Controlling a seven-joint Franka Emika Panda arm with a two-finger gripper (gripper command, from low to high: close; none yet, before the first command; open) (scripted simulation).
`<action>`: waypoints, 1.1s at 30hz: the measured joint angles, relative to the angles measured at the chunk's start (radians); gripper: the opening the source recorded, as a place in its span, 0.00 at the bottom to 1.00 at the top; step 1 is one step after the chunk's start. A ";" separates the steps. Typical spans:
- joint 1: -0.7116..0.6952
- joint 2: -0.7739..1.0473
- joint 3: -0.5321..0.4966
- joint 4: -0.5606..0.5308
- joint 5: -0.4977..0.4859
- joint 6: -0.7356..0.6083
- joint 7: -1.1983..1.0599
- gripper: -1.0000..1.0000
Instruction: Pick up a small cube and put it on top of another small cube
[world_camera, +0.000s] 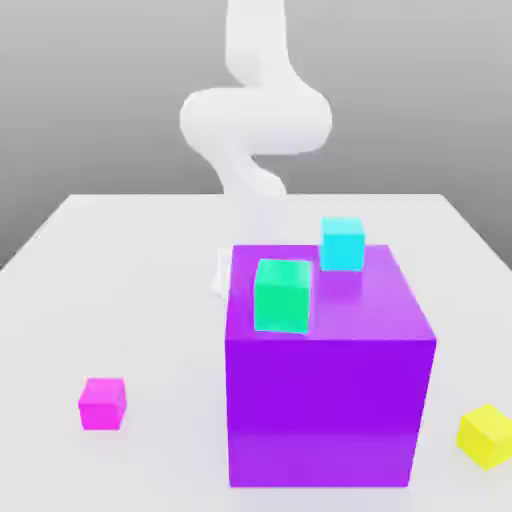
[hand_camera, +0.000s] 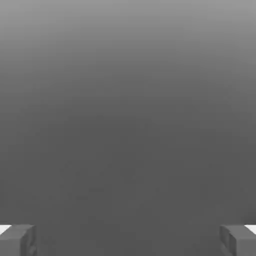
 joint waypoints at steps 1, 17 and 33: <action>0.029 0.033 -0.010 -0.003 0.008 0.011 -0.048 0.50; 0.375 0.527 -0.063 -0.040 0.149 0.172 -0.771 0.50; 0.547 0.993 0.034 -0.084 0.001 0.352 -1.283 0.50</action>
